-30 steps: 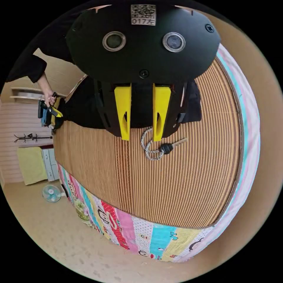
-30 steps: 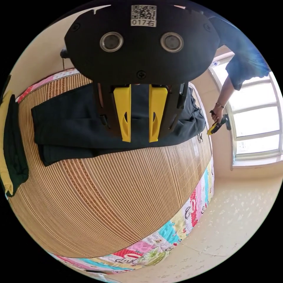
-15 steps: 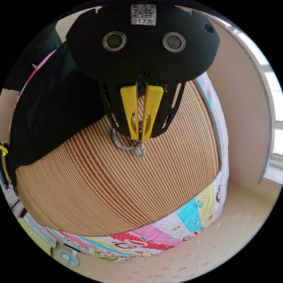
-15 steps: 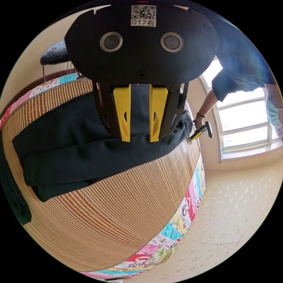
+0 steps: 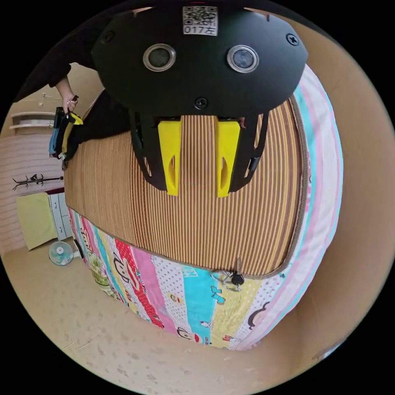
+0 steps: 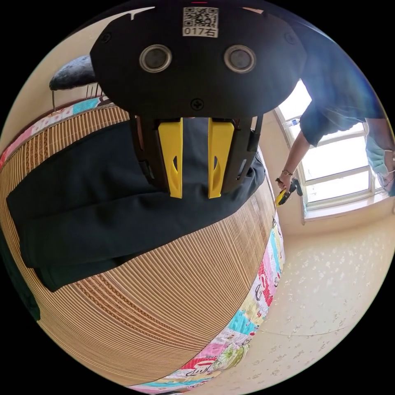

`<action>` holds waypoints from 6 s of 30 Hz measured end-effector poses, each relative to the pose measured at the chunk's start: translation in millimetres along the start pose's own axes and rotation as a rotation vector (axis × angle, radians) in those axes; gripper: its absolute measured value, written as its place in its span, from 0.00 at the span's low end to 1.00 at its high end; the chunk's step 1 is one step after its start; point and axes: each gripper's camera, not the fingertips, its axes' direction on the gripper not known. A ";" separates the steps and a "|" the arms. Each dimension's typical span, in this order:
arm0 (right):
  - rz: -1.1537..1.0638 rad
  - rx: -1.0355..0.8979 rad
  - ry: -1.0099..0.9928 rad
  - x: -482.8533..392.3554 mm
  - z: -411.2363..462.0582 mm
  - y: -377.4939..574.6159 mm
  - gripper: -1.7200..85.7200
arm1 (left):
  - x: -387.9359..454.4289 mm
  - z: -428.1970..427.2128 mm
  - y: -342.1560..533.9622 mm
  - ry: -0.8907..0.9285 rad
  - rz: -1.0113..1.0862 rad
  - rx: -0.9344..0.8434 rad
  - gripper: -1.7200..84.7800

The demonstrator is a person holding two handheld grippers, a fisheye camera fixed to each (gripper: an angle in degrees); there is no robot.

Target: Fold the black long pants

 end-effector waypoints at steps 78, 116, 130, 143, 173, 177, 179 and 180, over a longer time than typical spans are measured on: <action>0.059 0.197 0.604 -121.7 40.3 -241.3 0.10 | -36.6 -18.7 185.2 -0.211 -0.331 0.224 0.14; -0.426 0.186 0.596 -206.8 150.2 -126.8 0.12 | 52.4 10.0 211.3 -0.427 -0.253 0.299 0.11; -0.503 0.211 0.553 -266.9 125.4 -146.8 0.09 | 39.0 -41.5 214.3 -0.305 -0.246 0.415 0.13; -0.423 -0.011 0.450 -196.0 144.3 73.7 0.12 | 9.6 -67.3 424.8 -0.209 -0.536 0.283 0.18; -0.351 -0.131 0.407 -198.3 186.5 168.2 0.10 | -76.8 -158.1 477.8 0.356 -0.078 0.356 0.02; -0.284 -0.087 0.425 -183.1 171.9 174.5 0.10 | -113.6 -170.3 514.0 0.172 -0.317 0.367 0.01; -0.256 -0.095 0.418 -178.2 169.7 175.2 0.10 | -115.9 -156.9 520.9 0.140 -0.337 0.302 0.02; -0.251 -0.082 0.412 -178.3 166.7 176.7 0.10 | -112.2 -155.3 520.5 0.128 -0.310 0.302 0.04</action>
